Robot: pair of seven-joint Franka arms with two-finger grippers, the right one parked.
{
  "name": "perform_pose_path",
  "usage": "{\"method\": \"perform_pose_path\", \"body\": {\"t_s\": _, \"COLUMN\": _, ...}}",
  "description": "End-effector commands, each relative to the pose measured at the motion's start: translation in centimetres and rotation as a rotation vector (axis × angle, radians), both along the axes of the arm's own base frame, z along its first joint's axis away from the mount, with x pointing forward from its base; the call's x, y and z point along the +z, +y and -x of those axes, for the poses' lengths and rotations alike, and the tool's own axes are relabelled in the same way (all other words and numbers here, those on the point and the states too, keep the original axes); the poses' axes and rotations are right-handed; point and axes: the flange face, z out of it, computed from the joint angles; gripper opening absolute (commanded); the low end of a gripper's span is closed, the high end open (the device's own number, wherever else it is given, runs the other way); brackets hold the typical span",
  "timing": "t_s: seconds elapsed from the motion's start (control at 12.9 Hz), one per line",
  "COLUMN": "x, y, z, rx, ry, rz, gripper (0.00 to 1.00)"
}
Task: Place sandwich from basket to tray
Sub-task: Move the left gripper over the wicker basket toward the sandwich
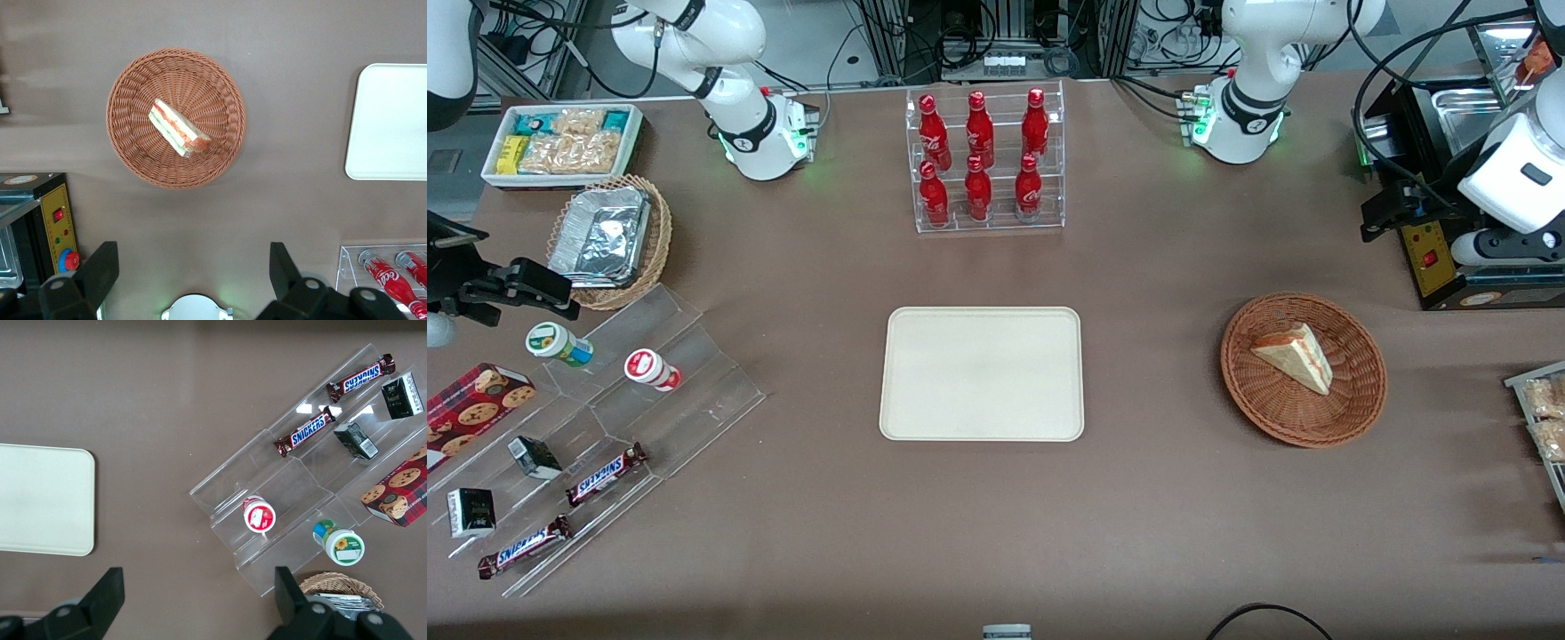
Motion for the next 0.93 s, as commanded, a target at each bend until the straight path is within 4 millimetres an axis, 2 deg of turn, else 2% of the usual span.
{"method": "perform_pose_path", "body": {"t_s": 0.0, "x": 0.8, "y": -0.3, "z": 0.2, "rx": -0.02, "ry": 0.004, "rz": 0.006, "gripper": 1.0}}
{"method": "perform_pose_path", "body": {"t_s": 0.23, "x": 0.2, "y": -0.3, "z": -0.3, "rx": -0.017, "ry": 0.004, "rz": -0.015, "gripper": 1.0}}
{"method": "perform_pose_path", "body": {"t_s": 0.39, "x": -1.5, "y": 0.4, "z": -1.5, "rx": -0.007, "ry": 0.01, "rz": -0.024, "gripper": 1.0}}
{"method": "perform_pose_path", "body": {"t_s": 0.54, "x": -4.5, "y": 0.9, "z": -2.9, "rx": 0.03, "ry": 0.043, "rz": -0.03, "gripper": 1.0}}
{"method": "perform_pose_path", "body": {"t_s": 0.78, "x": -8.2, "y": 2.6, "z": -4.7, "rx": 0.123, "ry": 0.082, "rz": -0.049, "gripper": 1.0}}
{"method": "perform_pose_path", "body": {"t_s": 0.85, "x": -10.4, "y": 2.9, "z": -5.3, "rx": 0.161, "ry": 0.088, "rz": -0.065, "gripper": 1.0}}
